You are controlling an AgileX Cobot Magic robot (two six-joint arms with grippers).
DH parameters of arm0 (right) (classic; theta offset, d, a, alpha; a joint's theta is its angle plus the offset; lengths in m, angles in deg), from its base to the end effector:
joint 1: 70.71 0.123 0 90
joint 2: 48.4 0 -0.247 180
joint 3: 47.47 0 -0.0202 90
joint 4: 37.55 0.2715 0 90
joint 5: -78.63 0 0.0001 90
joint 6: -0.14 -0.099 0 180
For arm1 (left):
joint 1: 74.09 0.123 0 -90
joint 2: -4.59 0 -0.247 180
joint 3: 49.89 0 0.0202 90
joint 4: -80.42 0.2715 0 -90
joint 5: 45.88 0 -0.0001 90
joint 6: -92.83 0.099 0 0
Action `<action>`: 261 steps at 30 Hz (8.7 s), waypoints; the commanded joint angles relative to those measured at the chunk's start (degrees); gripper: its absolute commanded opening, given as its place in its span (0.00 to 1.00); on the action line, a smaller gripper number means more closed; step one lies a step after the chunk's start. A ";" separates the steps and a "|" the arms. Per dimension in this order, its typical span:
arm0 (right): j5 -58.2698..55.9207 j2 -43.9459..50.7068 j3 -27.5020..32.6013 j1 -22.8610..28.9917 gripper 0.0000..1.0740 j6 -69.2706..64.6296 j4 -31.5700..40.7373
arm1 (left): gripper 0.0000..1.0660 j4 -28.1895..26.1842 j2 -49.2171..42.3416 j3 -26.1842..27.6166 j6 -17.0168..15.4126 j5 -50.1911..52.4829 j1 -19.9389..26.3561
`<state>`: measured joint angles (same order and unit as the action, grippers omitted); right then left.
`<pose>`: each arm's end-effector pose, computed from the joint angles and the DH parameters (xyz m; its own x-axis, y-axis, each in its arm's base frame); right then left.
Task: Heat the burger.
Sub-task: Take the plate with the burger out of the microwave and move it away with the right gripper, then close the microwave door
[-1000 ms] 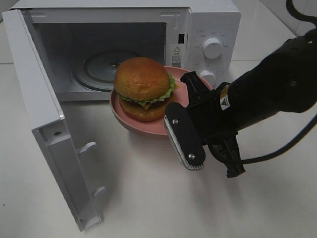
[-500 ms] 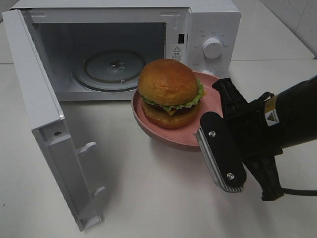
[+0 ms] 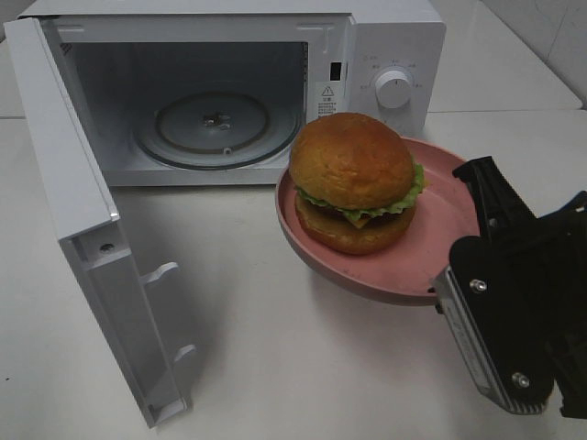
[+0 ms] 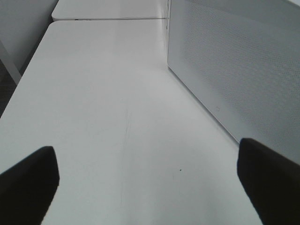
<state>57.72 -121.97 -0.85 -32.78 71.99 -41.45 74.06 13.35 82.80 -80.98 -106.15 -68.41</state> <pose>0.1885 0.1438 0.1638 0.4296 -0.8922 -0.1392 -0.7448 -0.2630 -0.6133 0.0589 -0.0037 0.2853 -0.4392 0.0091 -0.8983 0.0106 0.9999 0.0050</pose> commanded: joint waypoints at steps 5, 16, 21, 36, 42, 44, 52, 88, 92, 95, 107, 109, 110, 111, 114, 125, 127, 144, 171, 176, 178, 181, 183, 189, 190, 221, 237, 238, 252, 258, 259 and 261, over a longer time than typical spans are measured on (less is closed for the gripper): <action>-6.13 9.34 2.64 -0.23 0.01 -8.54 -6.53 | 0.92 -0.17 -1.20 -0.17 -0.23 0.74 0.11; -12.61 17.13 3.95 -0.23 0.01 -21.77 -14.95 | 0.92 -0.17 -1.20 -0.17 -0.23 0.74 0.11; -16.33 17.93 3.95 -0.23 0.01 -32.54 -21.26 | 0.92 -0.17 -1.20 -0.17 -0.23 0.74 0.11; -23.95 17.93 3.95 -0.23 0.02 -56.49 -33.92 | 0.92 -0.17 -1.20 -0.17 -0.23 0.74 0.11; -28.82 17.93 3.95 -0.23 0.02 -60.28 -35.07 | 0.92 -0.17 -1.20 -0.17 -0.23 0.74 0.11; -30.25 17.93 3.95 -0.23 0.02 -61.76 -35.87 | 0.92 -0.17 -1.20 -0.17 -0.23 0.74 0.11; -34.78 17.93 3.95 -0.23 0.02 -67.49 -37.41 | 0.92 -0.17 -1.20 -0.17 -0.23 0.74 0.11; -48.76 6.13 2.64 -0.23 0.04 -98.61 -39.30 | 0.92 -0.17 -1.20 -0.17 -0.23 0.74 0.11; -48.70 3.67 0.86 -0.23 0.04 -101.30 -39.53 | 0.92 -0.17 -1.20 -0.17 -0.23 0.74 0.11; -48.70 0.52 -1.03 -0.23 0.04 -104.74 -39.53 | 0.92 -0.17 -1.20 -0.17 -0.23 0.74 0.11; -47.78 -6.93 -2.29 -0.23 0.05 -114.36 -38.96 | 0.92 -0.17 -1.20 -0.17 -0.23 0.74 0.11; -46.70 -8.25 -2.29 -0.23 0.05 -115.34 -38.90 | 0.92 -0.17 -1.20 -0.17 -0.23 0.74 0.11; -46.35 -8.77 -2.29 -0.23 0.05 -115.74 -38.90 | 0.92 -0.17 -1.20 -0.17 -0.23 0.74 0.11; -45.15 -10.03 -2.29 -0.23 0.05 -116.31 -38.90 | 0.92 -0.17 -1.20 -0.17 -0.23 0.74 0.11; -43.66 -11.46 -2.29 -0.23 0.05 -117.57 -38.96 | 0.92 -0.17 -1.20 -0.17 -0.23 0.74 0.11; -39.19 -16.90 -2.29 -0.23 0.06 -122.33 -39.65 | 0.92 -0.17 -1.20 -0.17 -0.23 0.74 0.11; -37.64 -19.25 -2.29 -0.23 0.06 -123.87 -40.11 | 0.92 -0.17 -1.20 -0.17 -0.23 0.74 0.11; -31.46 -29.97 -2.29 -0.23 0.07 -130.92 -43.03 | 0.92 -0.17 -1.20 -0.17 -0.23 0.74 0.11; -24.29 -39.88 -2.29 -3.21 0.20 -136.77 -51.34 | 0.92 -0.17 -1.20 -0.17 -0.23 0.74 0.11; -23.84 -39.76 -2.29 -3.15 0.38 -136.02 -50.88 | 0.92 -0.17 -1.20 -0.17 -0.23 0.74 0.11; -24.35 -38.39 -2.46 -3.15 0.48 -134.87 -49.62 | 0.92 -0.17 -1.20 -0.17 -0.23 0.74 0.11; -24.41 -37.59 -2.64 -3.15 0.50 -133.84 -49.16 | 0.92 -0.17 -1.20 -0.17 -0.23 0.74 0.11; -24.69 -33.63 -4.35 -3.15 0.53 -127.37 -45.32 | 0.92 -0.17 -1.20 -0.17 -0.23 0.74 0.11; -24.75 -26.59 -7.22 -3.15 0.53 -114.71 -36.78 | 0.92 -0.17 -1.20 -0.17 -0.23 0.74 0.11; -24.75 -26.59 -7.22 -3.15 0.53 -114.71 -36.78 | 0.92 -0.17 -1.20 -0.17 -0.23 0.74 0.11; -31.11 6.93 -8.82 -3.04 0.73 -84.00 -10.83 | 0.92 -0.17 -1.20 -0.17 -0.23 0.74 0.11; -39.71 23.03 -8.25 -3.04 0.71 -81.93 -6.13 | 0.92 -0.17 -1.20 -0.17 -0.23 0.74 0.11; -39.76 25.44 -7.28 -3.04 0.71 -81.93 -6.13 | 0.92 -0.17 -1.20 -0.17 -0.23 0.74 0.11; -38.96 41.65 0.11 -5.84 0.71 -82.22 -6.02 | 0.92 -0.17 -1.20 -0.17 -0.23 0.74 0.11; -38.96 46.41 0.11 -13.18 0.71 -82.16 -6.02 | 0.92 -0.17 -1.20 -0.17 -0.23 0.74 0.11; -38.96 48.76 0.11 -16.27 0.71 -82.16 -5.96 | 0.92 -0.17 -1.20 -0.17 -0.23 0.74 0.11; -38.96 49.96 0.11 -17.48 0.71 -82.16 -5.96 | 0.92 -0.17 -1.20 -0.17 -0.23 0.74 0.11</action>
<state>18.53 -72.58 -1.08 -49.62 -10.34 -47.52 74.06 13.35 82.80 -80.98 -106.15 -68.41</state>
